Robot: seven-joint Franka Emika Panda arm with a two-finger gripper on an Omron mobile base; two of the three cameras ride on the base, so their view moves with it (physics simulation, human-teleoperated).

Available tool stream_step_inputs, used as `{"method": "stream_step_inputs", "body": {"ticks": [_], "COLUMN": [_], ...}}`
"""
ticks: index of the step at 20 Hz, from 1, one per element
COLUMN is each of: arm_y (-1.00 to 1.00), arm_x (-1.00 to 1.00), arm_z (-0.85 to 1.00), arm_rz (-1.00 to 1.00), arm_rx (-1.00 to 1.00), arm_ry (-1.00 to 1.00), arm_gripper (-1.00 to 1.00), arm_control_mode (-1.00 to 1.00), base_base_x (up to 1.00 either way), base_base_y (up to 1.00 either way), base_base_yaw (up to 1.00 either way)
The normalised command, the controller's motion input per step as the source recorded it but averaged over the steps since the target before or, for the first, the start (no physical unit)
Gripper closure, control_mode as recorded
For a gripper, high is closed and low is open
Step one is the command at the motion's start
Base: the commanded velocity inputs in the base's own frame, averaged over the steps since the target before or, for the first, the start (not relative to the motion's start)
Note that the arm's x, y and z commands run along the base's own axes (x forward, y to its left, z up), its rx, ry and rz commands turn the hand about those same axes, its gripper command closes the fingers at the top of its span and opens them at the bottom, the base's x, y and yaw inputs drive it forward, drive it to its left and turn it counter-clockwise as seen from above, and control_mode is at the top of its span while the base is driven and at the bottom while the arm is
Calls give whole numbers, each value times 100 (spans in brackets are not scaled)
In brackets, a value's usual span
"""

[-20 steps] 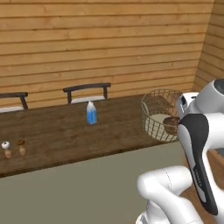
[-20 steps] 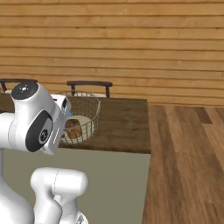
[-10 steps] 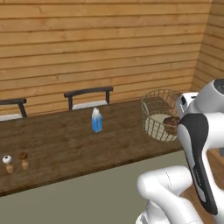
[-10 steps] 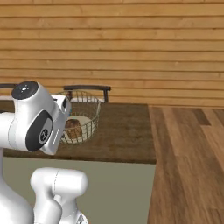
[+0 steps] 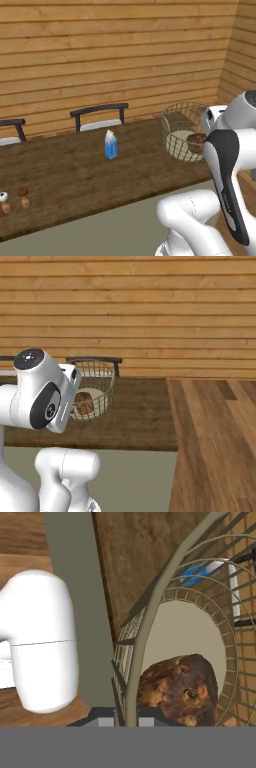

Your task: Open the cabinet, pick up the bread from the cabinet and place it in the basket. Then move the basket to the dining counter.

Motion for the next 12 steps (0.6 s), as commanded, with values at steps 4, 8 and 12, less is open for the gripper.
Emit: {"method": "stream_step_inputs", "body": {"ticks": [4, 8, 12], "arm_y": [20, 15, 17], "arm_x": [51, 77, 83], "arm_z": [0, 0, -1], "arm_rz": [-5, 0, 0], "arm_rx": [0, 0, 0], "arm_ry": [0, 0, 0], "arm_gripper": [100, 100, 100], "arm_control_mode": [-100, -100, -100], "base_base_x": [0, 0, 0], "base_base_y": [0, 0, 0], "base_base_yaw": [0, 0, 0]}}
